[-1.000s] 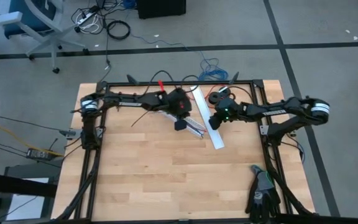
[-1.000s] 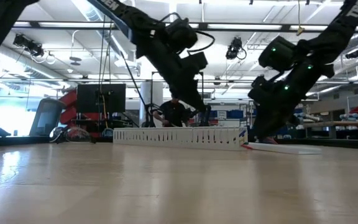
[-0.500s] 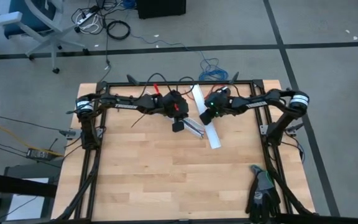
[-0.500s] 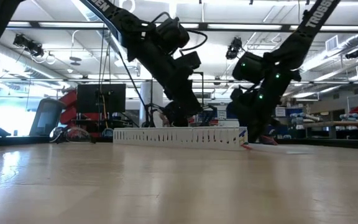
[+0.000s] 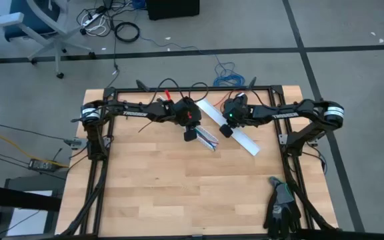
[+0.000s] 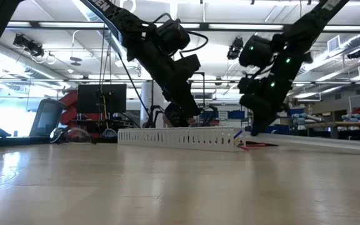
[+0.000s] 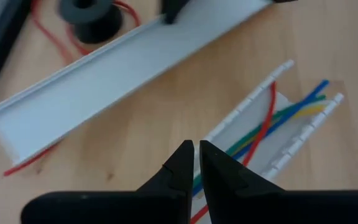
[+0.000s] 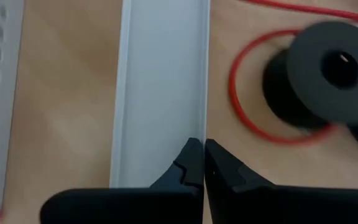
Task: Ziptie cables
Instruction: Close the white cable duct
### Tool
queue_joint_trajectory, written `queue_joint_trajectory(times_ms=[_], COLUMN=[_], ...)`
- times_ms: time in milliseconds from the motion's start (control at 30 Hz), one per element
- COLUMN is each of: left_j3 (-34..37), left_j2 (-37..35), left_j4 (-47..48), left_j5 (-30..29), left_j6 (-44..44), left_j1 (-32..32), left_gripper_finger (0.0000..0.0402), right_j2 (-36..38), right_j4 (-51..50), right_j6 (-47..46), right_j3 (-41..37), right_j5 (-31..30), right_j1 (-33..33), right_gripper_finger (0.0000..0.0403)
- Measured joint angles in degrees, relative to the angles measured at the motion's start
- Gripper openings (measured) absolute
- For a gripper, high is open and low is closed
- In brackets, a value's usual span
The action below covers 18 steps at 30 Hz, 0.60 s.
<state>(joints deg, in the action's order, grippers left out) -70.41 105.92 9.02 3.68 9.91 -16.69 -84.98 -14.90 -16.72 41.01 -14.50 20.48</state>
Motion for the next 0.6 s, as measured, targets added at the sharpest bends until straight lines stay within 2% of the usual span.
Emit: queue_joint_trajectory(times_ms=[167, 433, 600], left_j3=[5.5, 24.9, 35.5], left_j2=[-6.3, -21.5, -25.4], left_j4=[-4.2, -14.6, -22.3], left_j5=[-3.5, -8.9, -8.6], left_j6=[-3.9, -13.4, -17.8], left_j1=[-0.7, -0.8, 0.0], left_gripper_finger=[0.0035, 0.0035, 0.0035], right_j2=[5.0, 10.2, 9.9], right_j4=[-3.5, -4.0, -2.4], right_j6=[-1.0, -3.4, -5.3], right_j3=[0.0, 0.0, 0.0], right_j5=[-2.4, -2.7, -1.1], right_j1=[-5.0, -12.5, -18.6], right_gripper_finger=[0.0, 0.0, 0.0])
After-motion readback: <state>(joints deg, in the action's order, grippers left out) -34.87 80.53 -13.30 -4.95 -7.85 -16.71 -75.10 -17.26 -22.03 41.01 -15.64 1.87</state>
